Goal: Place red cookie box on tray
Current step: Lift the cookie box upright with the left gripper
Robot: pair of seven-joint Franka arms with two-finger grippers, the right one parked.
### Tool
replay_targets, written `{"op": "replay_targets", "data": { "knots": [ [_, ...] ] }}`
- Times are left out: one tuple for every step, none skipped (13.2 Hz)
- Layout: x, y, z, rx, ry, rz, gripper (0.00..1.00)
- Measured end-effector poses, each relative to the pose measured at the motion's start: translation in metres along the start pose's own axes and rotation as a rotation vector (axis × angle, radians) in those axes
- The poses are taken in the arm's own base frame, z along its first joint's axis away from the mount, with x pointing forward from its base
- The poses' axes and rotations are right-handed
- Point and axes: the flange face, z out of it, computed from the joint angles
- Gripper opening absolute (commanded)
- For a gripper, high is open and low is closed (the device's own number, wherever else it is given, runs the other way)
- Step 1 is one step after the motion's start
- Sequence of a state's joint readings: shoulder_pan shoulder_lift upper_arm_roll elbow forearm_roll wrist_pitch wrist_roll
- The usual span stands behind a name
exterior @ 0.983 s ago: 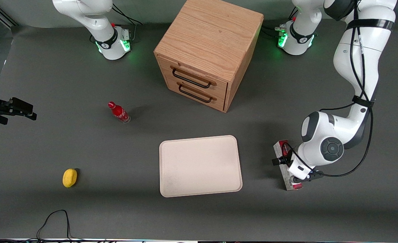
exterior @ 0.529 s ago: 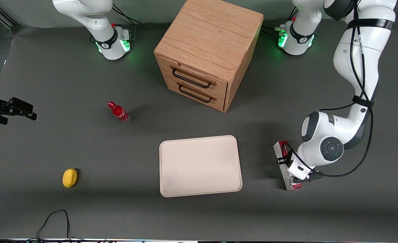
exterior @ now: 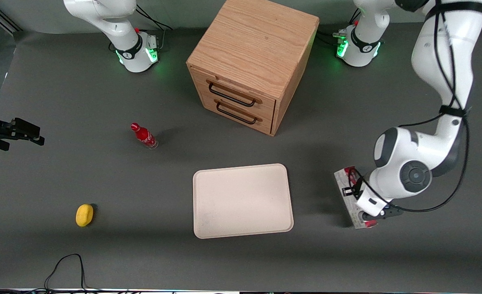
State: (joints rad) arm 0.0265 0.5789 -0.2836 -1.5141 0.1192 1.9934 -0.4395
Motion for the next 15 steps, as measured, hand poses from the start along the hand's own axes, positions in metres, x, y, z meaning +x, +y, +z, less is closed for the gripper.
{"op": "replay_targets", "data": {
  "knots": [
    [-0.012,0.000,-0.043,0.021,-0.001,0.005,0.00],
    [-0.029,-0.001,-0.090,0.042,-0.004,0.012,0.00],
    [-0.047,-0.002,-0.135,0.058,-0.011,0.021,0.00],
    [-0.065,-0.004,-0.174,0.057,-0.025,0.029,0.00],
    [-0.080,-0.008,-0.207,0.047,-0.043,0.039,0.00],
    [-0.088,-0.013,-0.230,0.040,-0.049,0.054,0.00],
    [-0.090,-0.017,-0.242,0.034,-0.049,0.068,0.00],
    [-0.089,-0.020,-0.244,0.029,-0.051,0.078,0.00],
    [-0.087,-0.019,-0.240,0.025,-0.059,0.084,0.00],
    [-0.085,-0.013,-0.235,0.016,-0.067,0.093,0.00],
    [-0.085,-0.002,-0.234,0.002,-0.067,0.108,0.00],
    [-0.083,0.013,-0.232,-0.012,-0.061,0.114,0.00],
    [-0.082,0.038,-0.228,-0.027,-0.054,0.100,0.00],
    [-0.081,0.066,-0.220,-0.038,-0.052,0.076,0.00],
    [-0.079,0.100,-0.205,-0.052,-0.054,0.052,0.00]
  ]
}}
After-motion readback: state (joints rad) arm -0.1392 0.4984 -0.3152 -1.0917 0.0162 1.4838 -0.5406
